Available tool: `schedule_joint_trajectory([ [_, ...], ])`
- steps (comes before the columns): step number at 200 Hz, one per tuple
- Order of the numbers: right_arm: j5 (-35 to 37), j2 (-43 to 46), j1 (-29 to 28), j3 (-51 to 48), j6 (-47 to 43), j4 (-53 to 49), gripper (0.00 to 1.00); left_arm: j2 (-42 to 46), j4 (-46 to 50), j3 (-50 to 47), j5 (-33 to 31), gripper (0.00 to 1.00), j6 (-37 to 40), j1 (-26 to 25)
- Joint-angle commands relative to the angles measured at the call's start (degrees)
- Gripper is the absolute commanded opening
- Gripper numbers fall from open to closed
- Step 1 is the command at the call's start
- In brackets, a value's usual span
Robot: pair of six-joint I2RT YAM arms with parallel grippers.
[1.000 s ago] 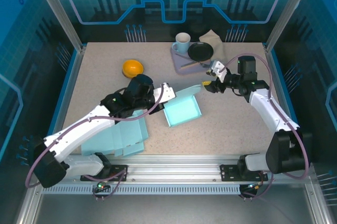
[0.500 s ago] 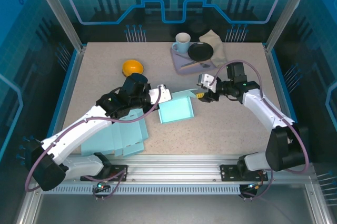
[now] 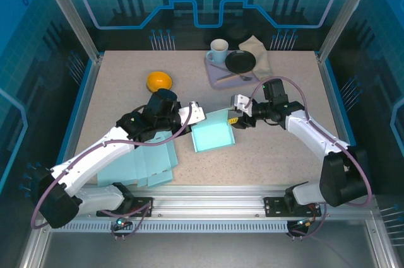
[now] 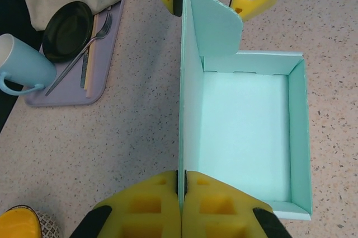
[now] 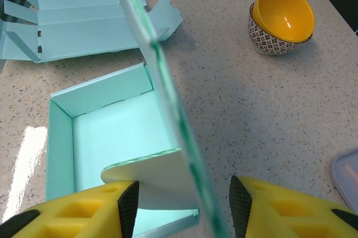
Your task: Fold the paper box
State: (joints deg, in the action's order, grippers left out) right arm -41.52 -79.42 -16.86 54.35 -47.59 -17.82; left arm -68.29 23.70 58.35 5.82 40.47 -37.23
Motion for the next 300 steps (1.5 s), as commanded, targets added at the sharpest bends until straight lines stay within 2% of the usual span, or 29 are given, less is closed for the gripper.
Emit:
schedule_joint_trajectory([
  [1,-9.34,1.3,-3.51,2.6,-0.48,-1.09,0.49,-0.59,-5.74,0.23,9.5,0.0,-0.87,-0.97],
  [34,-9.85,2.75,-4.57,2.57,-0.63,-1.07,0.49,0.41,-5.27,-0.23,12.96,0.0,1.03,-0.99],
  [63,-10.3,3.77,-4.75,2.65,-0.9,-1.45,0.28,1.1,-5.12,0.4,13.43,0.0,0.49,-1.0],
  [91,-10.56,4.12,-5.26,3.07,-1.78,-3.06,0.27,1.3,-5.05,0.72,13.47,0.0,0.4,-0.99],
  [105,-10.7,4.21,-5.59,3.14,-2.77,-3.5,0.36,1.25,-4.81,0.88,14.15,0.0,0.44,-0.99],
  [132,-11.38,4.96,-5.84,2.76,-2.15,-2.56,0.36,1.84,-4.56,1.24,16.8,0.0,-0.48,-1.09],
  [144,-12.12,5.28,-5.94,2.93,-2.07,-2.59,0.33,2.34,-4.91,0.94,17.87,0.0,-0.27,-1.26],
  [159,-12.82,5.45,-6.02,3.21,-1.9,-2.54,0.25,2.76,-5.29,0.89,17.9,0.0,-0.6,-1.4],
  [207,-14.54,5.53,-6.68,4.17,-2.31,-4.27,0.25,3.53,-5.25,1.42,18.95,0.0,-0.81,-1.48],
  [247,-15.18,5.33,-7.42,4.69,-2.24,-4.63,0.0,3.51,-5.74,0.96,19.0,0.0,-0.54,-2.04],
  [300,-11.03,5.48,-7.57,2.8,1.71,0.11,0.0,3.62,-8.07,0.23,17.37,0.0,-2.0,-2.5],
])
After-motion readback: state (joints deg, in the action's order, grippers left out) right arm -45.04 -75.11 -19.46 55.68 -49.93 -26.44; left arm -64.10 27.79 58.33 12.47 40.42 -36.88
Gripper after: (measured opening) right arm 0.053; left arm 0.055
